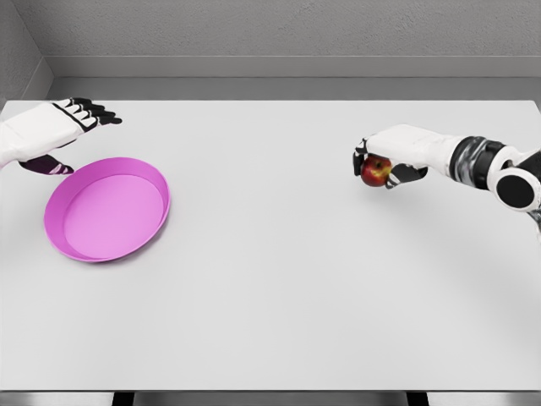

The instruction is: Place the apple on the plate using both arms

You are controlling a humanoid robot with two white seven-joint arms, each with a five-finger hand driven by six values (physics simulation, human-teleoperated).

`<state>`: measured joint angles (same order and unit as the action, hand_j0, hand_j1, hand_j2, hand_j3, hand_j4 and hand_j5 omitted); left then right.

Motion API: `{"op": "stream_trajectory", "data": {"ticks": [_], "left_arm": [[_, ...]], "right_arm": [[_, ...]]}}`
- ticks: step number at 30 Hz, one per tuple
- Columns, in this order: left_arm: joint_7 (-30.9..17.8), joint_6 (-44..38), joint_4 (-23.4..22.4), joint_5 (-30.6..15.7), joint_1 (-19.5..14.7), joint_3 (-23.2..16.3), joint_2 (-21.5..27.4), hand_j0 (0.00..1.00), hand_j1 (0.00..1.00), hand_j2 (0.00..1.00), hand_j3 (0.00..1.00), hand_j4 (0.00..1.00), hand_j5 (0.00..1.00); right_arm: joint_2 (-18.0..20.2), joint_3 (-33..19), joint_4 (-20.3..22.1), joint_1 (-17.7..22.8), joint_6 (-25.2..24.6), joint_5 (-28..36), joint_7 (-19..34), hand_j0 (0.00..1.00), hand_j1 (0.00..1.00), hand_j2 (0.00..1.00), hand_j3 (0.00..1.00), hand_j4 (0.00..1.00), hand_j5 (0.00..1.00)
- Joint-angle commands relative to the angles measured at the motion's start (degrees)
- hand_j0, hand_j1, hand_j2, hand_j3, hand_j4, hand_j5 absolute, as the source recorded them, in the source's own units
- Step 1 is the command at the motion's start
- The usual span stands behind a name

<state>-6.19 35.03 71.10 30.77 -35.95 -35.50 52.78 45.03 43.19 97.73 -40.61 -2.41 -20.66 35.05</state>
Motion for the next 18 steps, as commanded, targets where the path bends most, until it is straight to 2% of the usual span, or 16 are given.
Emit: {"op": "stream_trajectory", "data": {"ticks": [1,3,11,18], "left_arm": [[0.0,0.0,0.2,-0.4,0.0,0.1,0.0,1.0,1.0,1.0,1.0,1.0,1.0],[0.0,0.0,-0.4,-0.3,-0.1,0.3,0.2,1.0,1.0,1.0,1.0,1.0,1.0],[0.0,0.0,0.1,-0.4,0.0,0.3,0.0,1.0,1.0,1.0,1.0,1.0,1.0],[0.0,0.0,-0.5,-0.4,-0.1,0.3,0.0,1.0,1.0,1.0,1.0,1.0,1.0]], "right_arm": [[-1.2,0.1,1.4,0.0,0.0,0.0,-0.1,0.46,0.46,0.46,0.46,0.46,0.46],[-2.0,0.2,2.6,0.0,0.0,0.0,-0.1,0.46,0.46,0.46,0.46,0.46,0.46],[-7.3,2.1,2.6,-0.3,0.0,0.0,-0.1,0.46,0.46,0.46,0.46,0.46,0.46],[-10.0,3.5,2.6,-0.3,0.0,0.0,-0.1,0.46,0.46,0.46,0.46,0.46,0.46]]}}
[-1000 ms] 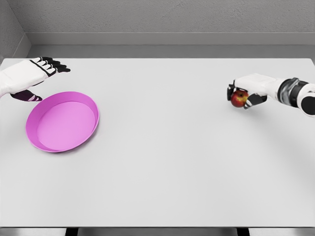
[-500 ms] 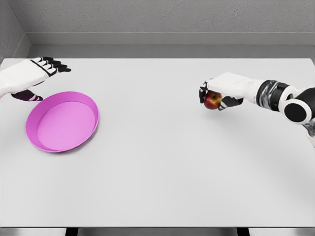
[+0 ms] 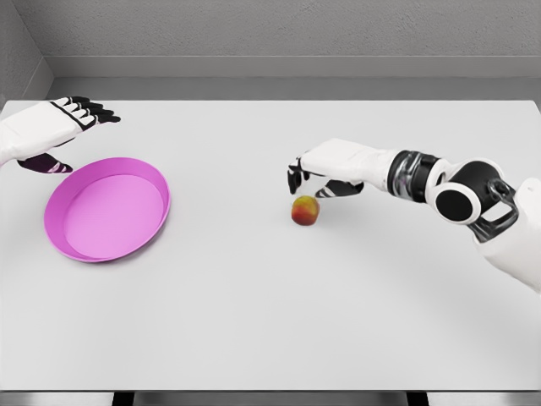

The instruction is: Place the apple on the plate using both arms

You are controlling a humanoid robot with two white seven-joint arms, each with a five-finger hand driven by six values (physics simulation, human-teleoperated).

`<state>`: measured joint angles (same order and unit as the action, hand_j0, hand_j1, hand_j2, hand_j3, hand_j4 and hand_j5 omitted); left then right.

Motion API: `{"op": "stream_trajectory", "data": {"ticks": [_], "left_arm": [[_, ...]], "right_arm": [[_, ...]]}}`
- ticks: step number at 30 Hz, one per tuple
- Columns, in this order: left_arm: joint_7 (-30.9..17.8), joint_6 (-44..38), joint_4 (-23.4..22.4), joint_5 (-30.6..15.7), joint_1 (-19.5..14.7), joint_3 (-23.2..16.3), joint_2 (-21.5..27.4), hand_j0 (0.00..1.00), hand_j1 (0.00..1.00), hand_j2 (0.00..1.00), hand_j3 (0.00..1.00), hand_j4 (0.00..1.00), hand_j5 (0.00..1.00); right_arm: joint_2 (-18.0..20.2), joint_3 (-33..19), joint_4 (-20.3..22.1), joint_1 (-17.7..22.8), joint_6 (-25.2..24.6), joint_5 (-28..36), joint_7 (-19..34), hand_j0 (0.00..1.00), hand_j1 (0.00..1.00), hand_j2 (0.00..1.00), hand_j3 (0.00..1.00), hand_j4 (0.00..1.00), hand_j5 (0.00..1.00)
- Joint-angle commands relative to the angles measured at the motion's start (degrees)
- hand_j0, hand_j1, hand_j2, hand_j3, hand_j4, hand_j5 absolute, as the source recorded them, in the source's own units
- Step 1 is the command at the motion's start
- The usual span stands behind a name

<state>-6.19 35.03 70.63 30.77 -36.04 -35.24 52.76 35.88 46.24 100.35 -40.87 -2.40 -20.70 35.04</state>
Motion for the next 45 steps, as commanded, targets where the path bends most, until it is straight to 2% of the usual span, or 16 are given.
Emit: {"op": "stream_trajectory", "data": {"ticks": [1,3,4,6,7,10,14,16,19,22,26,28,32,35,38,45], "left_arm": [[0.0,0.0,-0.1,-0.4,0.0,0.1,0.1,1.0,1.0,1.0,1.0,1.0,1.0],[0.0,0.0,0.0,-0.4,0.0,0.1,0.1,1.0,1.0,1.0,1.0,1.0,1.0],[0.1,0.0,0.0,-0.4,0.0,0.1,0.1,1.0,1.0,1.0,1.0,1.0,1.0],[0.1,0.0,0.0,-0.7,0.1,0.1,0.1,1.0,1.0,1.0,1.0,1.0,1.0],[0.1,0.0,0.1,-0.7,0.2,0.1,0.1,1.0,1.0,1.0,1.0,1.0,1.0],[0.2,0.0,0.1,-0.5,0.1,-0.1,0.1,1.0,1.0,1.0,1.0,1.0,1.0],[0.5,0.0,0.6,-0.4,0.3,-0.8,0.9,1.0,1.0,1.0,1.0,1.0,1.0],[0.3,0.0,1.2,-0.4,0.2,-0.9,0.8,1.0,1.0,1.0,1.0,1.0,1.0],[0.1,0.0,4.1,0.0,-1.8,-2.3,-0.6,1.0,1.0,1.0,1.0,1.0,1.0],[0.0,0.0,7.5,3.4,-4.6,-3.8,-4.3,1.0,1.0,1.0,1.0,1.0,1.0],[0.0,0.0,8.4,6.0,-12.6,-14.2,-10.1,1.0,1.0,1.0,1.0,1.0,1.0],[0.0,0.0,8.4,6.8,-14.7,-16.2,-11.7,1.0,1.0,1.0,1.0,1.0,1.0],[0.4,0.0,8.6,5.6,-18.9,-24.3,-14.8,1.0,1.0,1.0,1.0,1.0,1.0],[0.3,0.0,8.8,2.5,-22.8,-32.1,-17.9,1.0,1.0,1.0,1.0,1.0,1.0],[0.0,0.0,9.6,2.5,-25.3,-36.1,-20.6,1.0,1.0,1.0,1.0,1.0,1.0],[0.0,0.0,10.6,4.8,-28.2,-37.8,-22.3,1.0,1.0,1.0,1.0,1.0,1.0]], "right_arm": [[-1.2,0.5,0.0,0.0,0.0,0.0,0.0,0.46,0.46,0.46,0.46,0.46,0.46],[-1.0,0.5,0.0,-0.1,0.0,0.0,0.0,0.47,0.47,0.47,0.47,0.47,0.47],[-0.4,0.0,-0.1,-0.5,-0.1,0.0,0.0,0.55,0.55,0.55,0.55,0.55,0.55],[2.6,-4.6,0.0,-0.7,-0.4,0.0,0.0,0.89,0.89,0.89,0.89,0.89,0.89],[5.1,-8.2,0.0,-0.4,-0.1,0.2,0.0,0.99,0.99,0.99,0.99,0.99,0.99],[9.7,-13.5,-0.2,1.6,0.2,0.2,0.0,1.0,1.0,1.0,1.0,1.0,1.0],[13.6,-29.7,-0.8,11.5,5.3,0.3,0.0,1.0,1.0,1.0,1.0,1.0,1.0],[14.0,-33.5,-0.8,14.5,7.2,0.3,0.0,1.0,1.0,1.0,1.0,1.0,1.0],[14.6,-33.5,-0.9,14.7,7.5,0.4,0.0,1.0,1.0,1.0,1.0,1.0,1.0],[15.5,-32.9,-1.4,14.5,7.6,0.4,0.0,1.0,1.0,1.0,1.0,1.0,1.0],[16.8,-30.0,-1.2,14.1,7.5,0.4,0.0,1.0,1.0,1.0,1.0,1.0,1.0],[16.4,-29.6,-1.1,14.0,7.7,0.4,0.0,1.0,1.0,1.0,1.0,1.0,1.0],[16.1,-28.6,-0.6,13.8,7.5,0.5,0.0,1.0,1.0,1.0,1.0,1.0,1.0],[16.3,-28.0,-0.4,13.9,7.4,0.5,0.0,1.0,1.0,1.0,1.0,1.0,1.0],[16.3,-28.0,-0.3,13.9,7.4,0.5,0.0,1.0,1.0,1.0,1.0,1.0,1.0],[16.7,-27.9,-0.3,14.3,7.4,0.6,0.0,1.0,1.0,1.0,1.0,1.0,1.0]]}}
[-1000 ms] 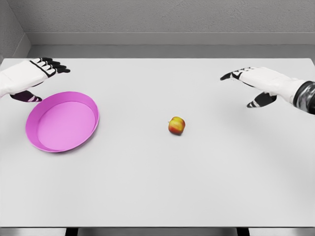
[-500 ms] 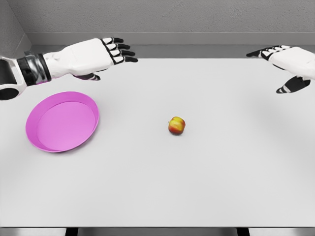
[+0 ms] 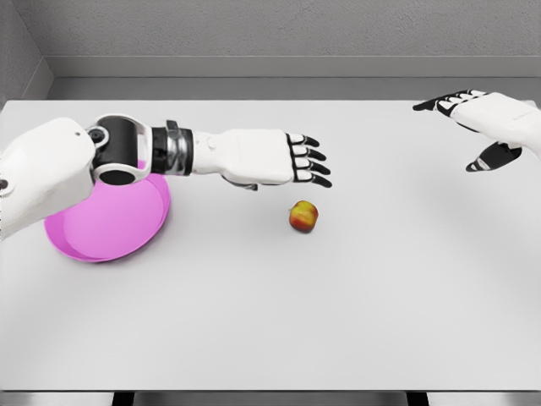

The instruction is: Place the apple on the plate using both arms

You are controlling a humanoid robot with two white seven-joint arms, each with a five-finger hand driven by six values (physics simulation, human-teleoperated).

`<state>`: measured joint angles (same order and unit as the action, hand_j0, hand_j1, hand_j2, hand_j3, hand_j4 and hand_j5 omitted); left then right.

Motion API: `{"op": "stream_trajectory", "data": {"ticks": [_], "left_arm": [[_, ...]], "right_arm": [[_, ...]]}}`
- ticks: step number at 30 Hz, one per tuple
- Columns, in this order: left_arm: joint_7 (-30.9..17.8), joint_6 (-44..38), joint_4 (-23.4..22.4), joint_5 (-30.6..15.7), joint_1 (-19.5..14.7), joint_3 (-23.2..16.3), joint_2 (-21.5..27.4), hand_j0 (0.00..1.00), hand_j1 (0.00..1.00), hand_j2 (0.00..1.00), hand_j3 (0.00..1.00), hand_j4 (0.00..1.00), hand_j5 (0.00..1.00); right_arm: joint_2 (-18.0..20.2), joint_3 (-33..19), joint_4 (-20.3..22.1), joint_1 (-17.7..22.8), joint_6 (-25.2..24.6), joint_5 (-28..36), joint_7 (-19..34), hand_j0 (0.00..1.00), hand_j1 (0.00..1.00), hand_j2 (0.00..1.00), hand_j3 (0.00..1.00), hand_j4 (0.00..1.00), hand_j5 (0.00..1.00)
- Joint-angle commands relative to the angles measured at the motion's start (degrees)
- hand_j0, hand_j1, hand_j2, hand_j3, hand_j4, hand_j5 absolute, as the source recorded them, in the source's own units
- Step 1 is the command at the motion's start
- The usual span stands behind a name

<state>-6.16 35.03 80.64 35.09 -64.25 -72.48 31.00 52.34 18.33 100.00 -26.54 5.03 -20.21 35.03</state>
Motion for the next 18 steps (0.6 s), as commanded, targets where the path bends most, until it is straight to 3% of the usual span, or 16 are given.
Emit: {"op": "stream_trajectory", "data": {"ticks": [1,7,11,14,18], "left_arm": [[0.0,0.0,0.8,1.8,-0.1,-0.6,-0.9,1.0,1.0,1.0,1.0,1.0,1.0],[-0.5,0.0,0.8,6.6,-2.0,-2.2,-3.4,1.0,1.0,1.0,1.0,1.0,1.0],[-5.3,0.0,0.7,7.3,-2.0,-2.8,-4.2,1.0,1.0,1.0,1.0,1.0,1.0],[-5.2,0.0,0.0,6.0,-1.9,-2.8,-4.2,1.0,1.0,1.0,1.0,1.0,1.0],[-5.2,0.0,-1.5,0.3,-1.9,-3.6,-4.1,1.0,1.0,1.0,1.0,1.0,1.0]], "right_arm": [[0.2,0.0,0.0,0.0,0.0,0.1,0.0,1.0,1.0,1.0,1.0,1.0,1.0],[0.1,0.0,0.0,-0.1,0.0,0.1,0.0,1.0,1.0,1.0,1.0,1.0,1.0],[0.2,0.0,0.0,0.0,0.0,0.1,0.0,1.0,1.0,1.0,1.0,1.0,1.0],[0.2,0.0,0.0,-0.1,0.0,0.1,0.0,1.0,1.0,1.0,1.0,1.0,1.0],[0.2,0.0,0.1,0.0,0.0,0.1,0.0,1.0,1.0,1.0,1.0,1.0,1.0]]}}
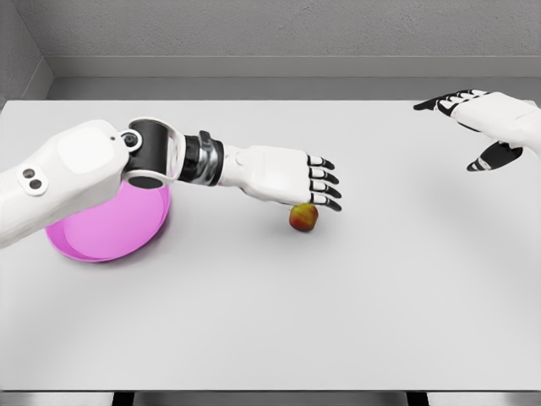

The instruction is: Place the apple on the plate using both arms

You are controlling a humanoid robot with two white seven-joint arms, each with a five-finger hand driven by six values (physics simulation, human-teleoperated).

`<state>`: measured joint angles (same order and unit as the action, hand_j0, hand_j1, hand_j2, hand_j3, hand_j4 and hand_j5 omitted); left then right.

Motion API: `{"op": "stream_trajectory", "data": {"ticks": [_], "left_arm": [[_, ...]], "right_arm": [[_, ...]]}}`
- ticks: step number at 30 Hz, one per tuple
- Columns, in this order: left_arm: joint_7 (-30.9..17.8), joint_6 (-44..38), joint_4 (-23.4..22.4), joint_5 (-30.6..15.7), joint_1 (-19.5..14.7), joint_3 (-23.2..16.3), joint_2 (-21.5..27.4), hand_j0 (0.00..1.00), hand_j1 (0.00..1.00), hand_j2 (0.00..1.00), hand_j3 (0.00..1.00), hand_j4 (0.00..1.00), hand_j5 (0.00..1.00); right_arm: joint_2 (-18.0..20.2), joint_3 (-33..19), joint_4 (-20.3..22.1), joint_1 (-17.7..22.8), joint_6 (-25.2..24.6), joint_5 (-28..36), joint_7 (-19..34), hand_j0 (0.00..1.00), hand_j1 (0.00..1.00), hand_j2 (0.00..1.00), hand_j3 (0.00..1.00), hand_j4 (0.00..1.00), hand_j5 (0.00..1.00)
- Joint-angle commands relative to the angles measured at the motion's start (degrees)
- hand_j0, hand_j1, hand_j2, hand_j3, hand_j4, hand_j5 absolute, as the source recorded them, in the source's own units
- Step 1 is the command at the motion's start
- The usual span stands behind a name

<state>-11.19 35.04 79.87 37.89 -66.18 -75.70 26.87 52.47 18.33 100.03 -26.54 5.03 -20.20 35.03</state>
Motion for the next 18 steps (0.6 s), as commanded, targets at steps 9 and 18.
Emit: {"op": "stream_trajectory", "data": {"ticks": [9,18], "left_arm": [[-2.3,0.0,-2.0,-3.5,-0.1,-2.5,-1.6,1.0,1.0,1.0,1.0,1.0,1.0],[-7.1,0.0,-1.9,-3.0,-0.4,-2.6,-3.1,1.0,1.0,1.0,1.0,1.0,1.0]], "right_arm": [[0.1,0.0,0.0,0.0,0.0,0.1,0.0,1.0,1.0,1.0,1.0,1.0,1.0],[0.1,0.0,0.0,0.0,0.0,0.1,0.0,1.0,1.0,1.0,1.0,1.0,1.0]]}}
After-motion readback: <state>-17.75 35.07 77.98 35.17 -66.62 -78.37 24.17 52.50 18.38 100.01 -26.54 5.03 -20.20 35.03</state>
